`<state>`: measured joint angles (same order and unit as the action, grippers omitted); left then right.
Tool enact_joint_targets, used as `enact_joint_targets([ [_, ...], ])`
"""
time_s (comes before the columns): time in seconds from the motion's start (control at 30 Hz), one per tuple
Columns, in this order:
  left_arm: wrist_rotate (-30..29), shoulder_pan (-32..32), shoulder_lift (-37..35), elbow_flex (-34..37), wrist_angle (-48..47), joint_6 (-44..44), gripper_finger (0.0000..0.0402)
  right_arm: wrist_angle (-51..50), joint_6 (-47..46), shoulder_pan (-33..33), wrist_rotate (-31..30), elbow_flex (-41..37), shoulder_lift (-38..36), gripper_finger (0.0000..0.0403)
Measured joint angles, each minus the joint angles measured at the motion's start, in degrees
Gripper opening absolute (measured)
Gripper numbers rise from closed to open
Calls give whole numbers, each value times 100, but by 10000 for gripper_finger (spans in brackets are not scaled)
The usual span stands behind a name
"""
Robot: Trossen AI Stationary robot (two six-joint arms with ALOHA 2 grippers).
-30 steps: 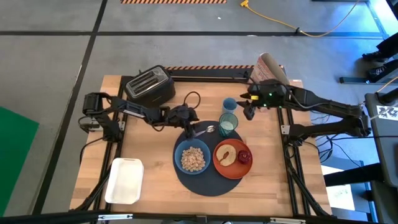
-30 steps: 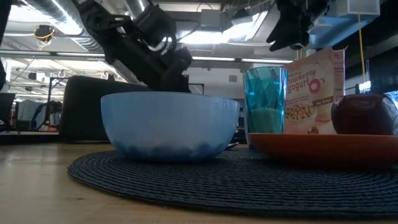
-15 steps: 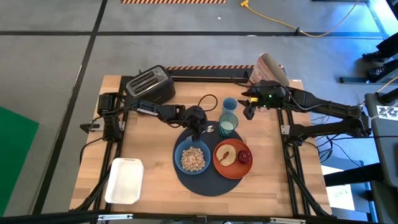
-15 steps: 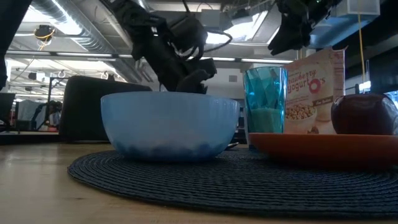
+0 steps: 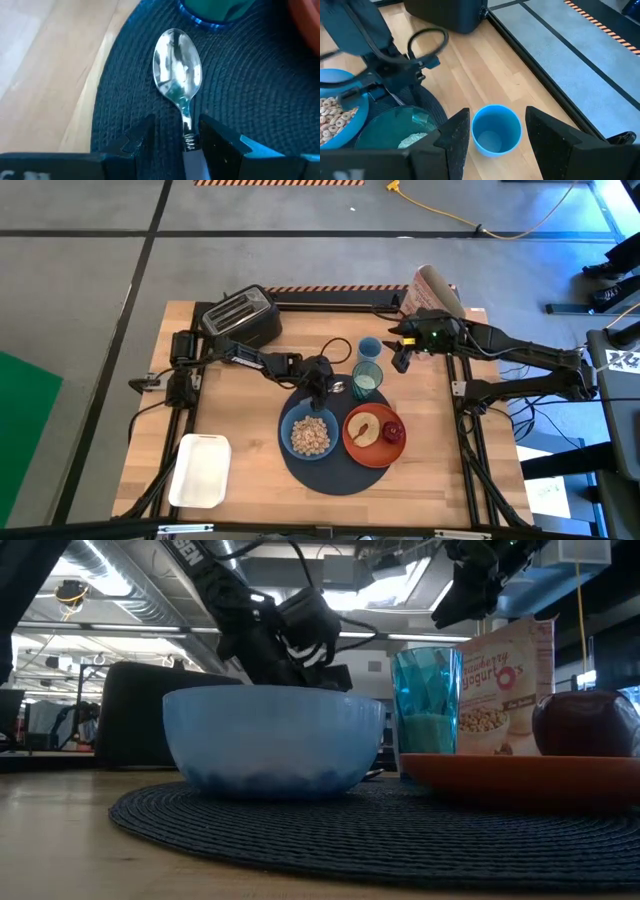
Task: Arrange a breakfast setting
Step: Adjust the purple spoon on the placemat
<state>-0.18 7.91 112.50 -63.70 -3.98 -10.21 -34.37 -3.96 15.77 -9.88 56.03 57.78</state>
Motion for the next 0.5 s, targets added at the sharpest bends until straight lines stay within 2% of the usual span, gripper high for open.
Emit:
enact_joint_targets([
  [0.17, -63, 1, 54, 2, 58, -93, 140, -17, 109, 0, 36, 0, 2, 184],
  [0.3, -222, -1, 55, 2, 26, -221, 116, -14, 131, 0, 36, 0, 2, 184],
  [0.5, -267, 1, 55, 0, -53, -919, 80, -70, 137, 0, 35, 0, 2, 184],
])
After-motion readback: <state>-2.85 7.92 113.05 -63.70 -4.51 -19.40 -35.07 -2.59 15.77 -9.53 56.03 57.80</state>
